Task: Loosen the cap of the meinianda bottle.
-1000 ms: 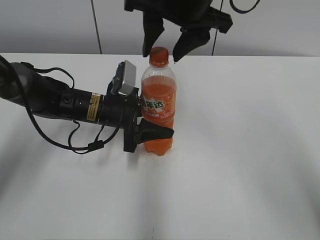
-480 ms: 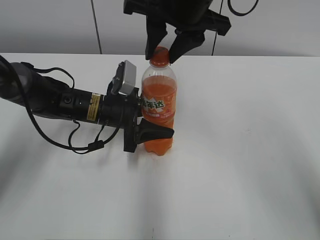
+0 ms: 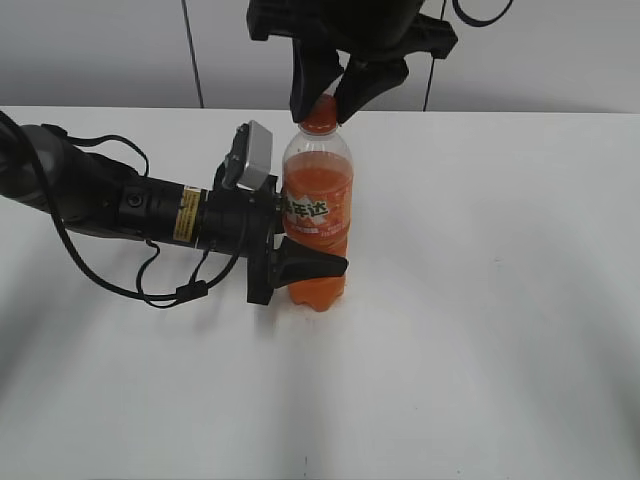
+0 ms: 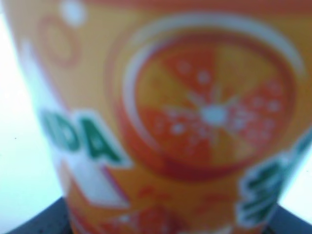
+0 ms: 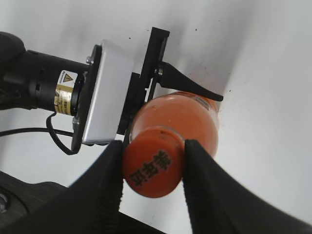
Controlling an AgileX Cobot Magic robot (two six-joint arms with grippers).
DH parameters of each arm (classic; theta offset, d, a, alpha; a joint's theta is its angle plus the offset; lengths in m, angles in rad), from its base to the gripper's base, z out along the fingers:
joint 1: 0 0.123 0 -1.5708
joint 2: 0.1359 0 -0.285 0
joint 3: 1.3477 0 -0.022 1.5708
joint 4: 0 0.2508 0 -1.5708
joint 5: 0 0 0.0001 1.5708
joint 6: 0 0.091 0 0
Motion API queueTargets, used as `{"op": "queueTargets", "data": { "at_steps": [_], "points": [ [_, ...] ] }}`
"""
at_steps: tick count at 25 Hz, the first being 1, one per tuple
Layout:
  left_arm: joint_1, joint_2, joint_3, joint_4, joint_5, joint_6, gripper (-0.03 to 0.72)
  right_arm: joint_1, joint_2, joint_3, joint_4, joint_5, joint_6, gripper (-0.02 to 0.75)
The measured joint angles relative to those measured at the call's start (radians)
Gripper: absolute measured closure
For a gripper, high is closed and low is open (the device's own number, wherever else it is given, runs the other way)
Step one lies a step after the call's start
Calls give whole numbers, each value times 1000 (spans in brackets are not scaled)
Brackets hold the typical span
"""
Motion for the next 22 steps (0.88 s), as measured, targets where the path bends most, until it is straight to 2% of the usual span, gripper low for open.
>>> {"op": "queueTargets", "data": {
  "at_steps": [13, 22],
  "points": [
    [0, 0, 0, 3, -1, 0, 288, 0, 0, 0, 4, -1, -606, 463],
    [1, 0, 0, 15, -6, 7, 288, -3, 0, 0, 44, 1, -934, 466]
  ]
}}
